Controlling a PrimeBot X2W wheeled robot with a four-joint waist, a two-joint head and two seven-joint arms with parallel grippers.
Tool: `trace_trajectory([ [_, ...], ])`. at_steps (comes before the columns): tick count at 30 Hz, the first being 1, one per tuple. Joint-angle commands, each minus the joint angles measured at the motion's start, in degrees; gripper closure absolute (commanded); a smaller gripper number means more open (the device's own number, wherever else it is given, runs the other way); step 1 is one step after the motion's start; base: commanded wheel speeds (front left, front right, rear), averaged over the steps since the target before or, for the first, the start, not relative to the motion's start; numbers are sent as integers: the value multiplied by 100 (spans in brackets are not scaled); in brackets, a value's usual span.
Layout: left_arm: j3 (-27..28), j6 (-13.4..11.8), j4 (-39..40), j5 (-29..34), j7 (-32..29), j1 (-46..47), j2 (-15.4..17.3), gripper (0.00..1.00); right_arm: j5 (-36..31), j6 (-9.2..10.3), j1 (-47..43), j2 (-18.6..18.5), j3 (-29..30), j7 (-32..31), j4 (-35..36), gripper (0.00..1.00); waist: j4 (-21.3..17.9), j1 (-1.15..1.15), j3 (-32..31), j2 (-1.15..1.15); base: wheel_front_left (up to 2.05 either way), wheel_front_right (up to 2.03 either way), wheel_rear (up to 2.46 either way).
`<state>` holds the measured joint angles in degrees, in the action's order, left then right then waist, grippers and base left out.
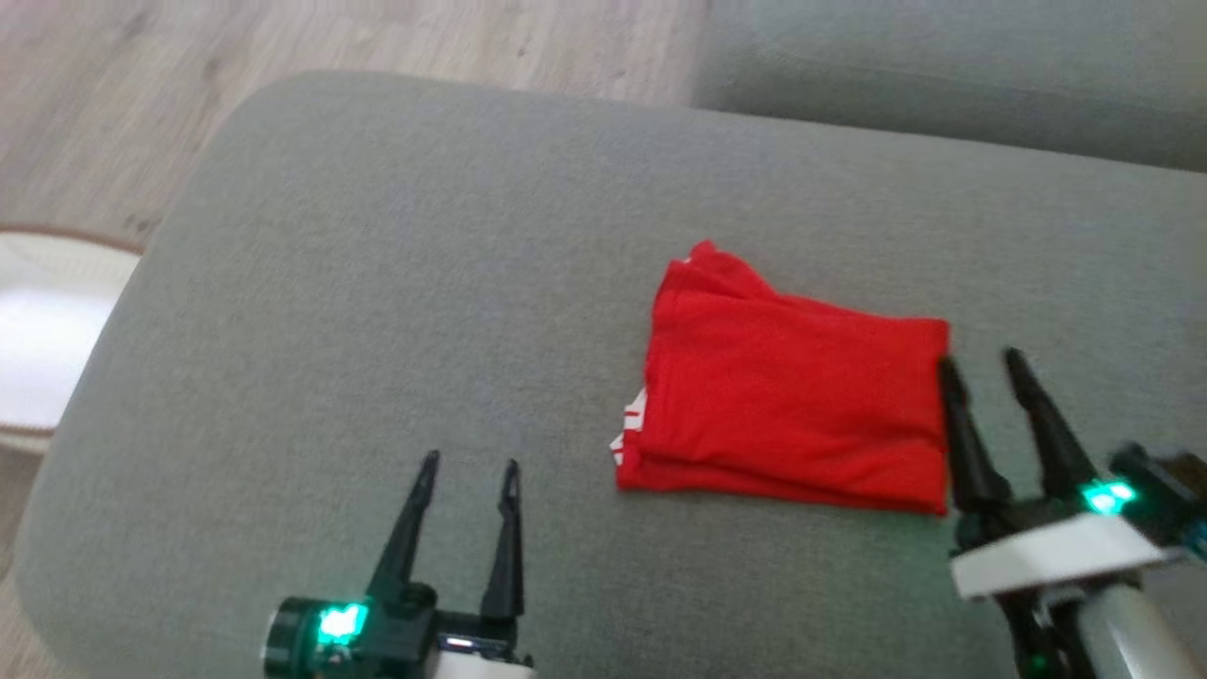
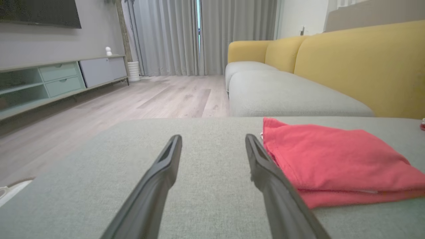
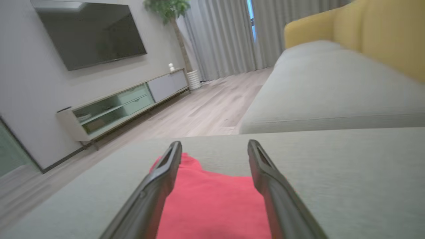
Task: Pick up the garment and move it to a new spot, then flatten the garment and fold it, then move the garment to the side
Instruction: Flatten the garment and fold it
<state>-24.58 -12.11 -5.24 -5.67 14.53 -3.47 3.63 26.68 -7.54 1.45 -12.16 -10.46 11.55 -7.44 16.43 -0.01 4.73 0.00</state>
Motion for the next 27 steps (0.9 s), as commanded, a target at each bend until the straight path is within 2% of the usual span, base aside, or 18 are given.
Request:
trace_trajectory([
  [1, 248, -21, 238, -32, 47, 96, -53, 0, -32, 5, 64, -48, -81, 116, 249, 0, -159, 1, -158, 0, 0, 0, 0],
  [5, 410, -51, 427, -48, 47, -60, -59, 0, -380, 5, -431, -187, 271, 330, 289, 0, -379, 1, -408, 0, 0, 0, 0],
  [11, 477, 62, 479, 0, 47, -270, -62, 0, -1049, 5, -1112, 140, 803, 342, 514, 0, -609, 1, -592, 0, 0, 0, 0],
  [16, 440, 250, 308, 65, 47, -450, -32, 0, -1262, 5, -1399, 402, 840, 343, 467, 0, -730, 1, -691, 0, 0, 0, 0],
  [27, 548, 390, 76, 40, 47, -532, -47, 0, -1376, 5, -1406, 563, 801, 344, 439, 0, -795, 1, -740, 0, 0, 0, 0],
])
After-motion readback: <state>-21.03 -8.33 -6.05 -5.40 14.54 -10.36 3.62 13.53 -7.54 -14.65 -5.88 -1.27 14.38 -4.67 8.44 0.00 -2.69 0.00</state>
